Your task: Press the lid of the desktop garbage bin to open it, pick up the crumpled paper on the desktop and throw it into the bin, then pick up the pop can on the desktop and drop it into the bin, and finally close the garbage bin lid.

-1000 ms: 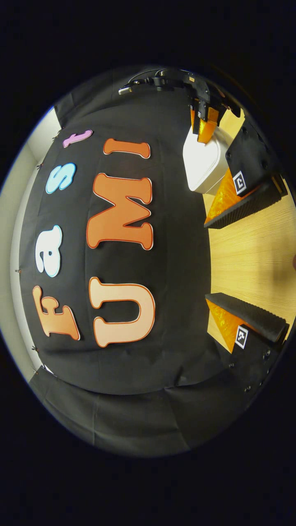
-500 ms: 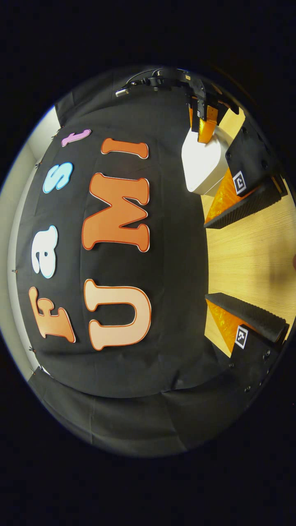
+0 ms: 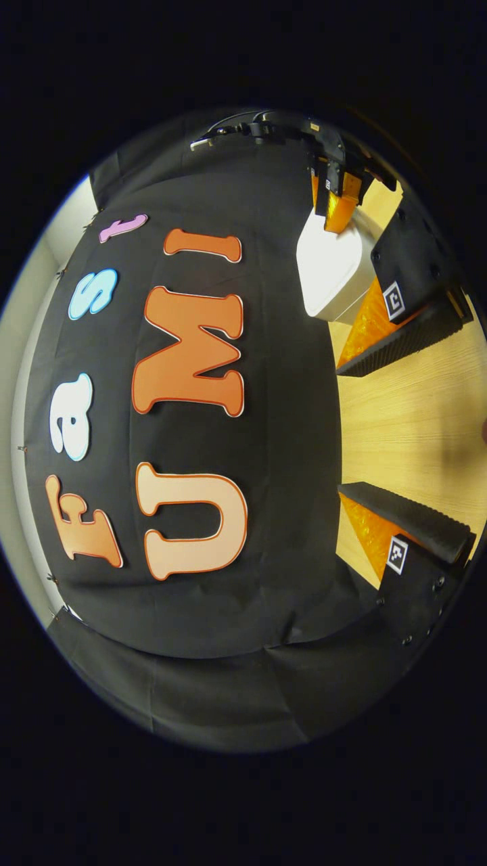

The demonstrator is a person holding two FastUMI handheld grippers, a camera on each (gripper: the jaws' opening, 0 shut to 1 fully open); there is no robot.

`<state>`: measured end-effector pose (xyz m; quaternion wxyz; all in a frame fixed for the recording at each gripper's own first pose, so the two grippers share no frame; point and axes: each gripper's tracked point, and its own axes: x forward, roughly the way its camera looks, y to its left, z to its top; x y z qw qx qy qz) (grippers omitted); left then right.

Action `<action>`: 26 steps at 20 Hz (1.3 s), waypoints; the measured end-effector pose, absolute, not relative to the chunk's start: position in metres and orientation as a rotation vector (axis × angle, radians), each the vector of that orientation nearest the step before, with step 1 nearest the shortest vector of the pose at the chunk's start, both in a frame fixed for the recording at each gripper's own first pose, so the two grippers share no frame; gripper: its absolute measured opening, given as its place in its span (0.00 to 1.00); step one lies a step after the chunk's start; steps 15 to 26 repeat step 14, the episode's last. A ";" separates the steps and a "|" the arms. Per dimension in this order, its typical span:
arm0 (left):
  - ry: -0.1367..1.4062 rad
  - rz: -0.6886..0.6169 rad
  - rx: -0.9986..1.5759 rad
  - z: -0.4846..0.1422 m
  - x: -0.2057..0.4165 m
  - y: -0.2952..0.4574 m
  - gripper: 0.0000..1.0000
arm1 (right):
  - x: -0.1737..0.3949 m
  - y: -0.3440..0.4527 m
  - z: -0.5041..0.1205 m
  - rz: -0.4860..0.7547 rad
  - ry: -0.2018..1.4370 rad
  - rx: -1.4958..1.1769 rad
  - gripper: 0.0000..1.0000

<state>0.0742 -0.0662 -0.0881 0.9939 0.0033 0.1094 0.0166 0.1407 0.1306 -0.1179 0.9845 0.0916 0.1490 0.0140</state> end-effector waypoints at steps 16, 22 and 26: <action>0.124 0.057 0.032 -0.063 0.067 -0.046 0.99 | 0.134 0.174 -0.061 0.088 0.106 0.174 0.77; 0.124 0.057 0.032 -0.063 0.067 -0.046 0.99 | 0.134 0.174 -0.061 0.088 0.106 0.174 0.77; 0.124 0.057 0.032 -0.063 0.067 -0.046 0.99 | 0.134 0.174 -0.061 0.088 0.106 0.174 0.77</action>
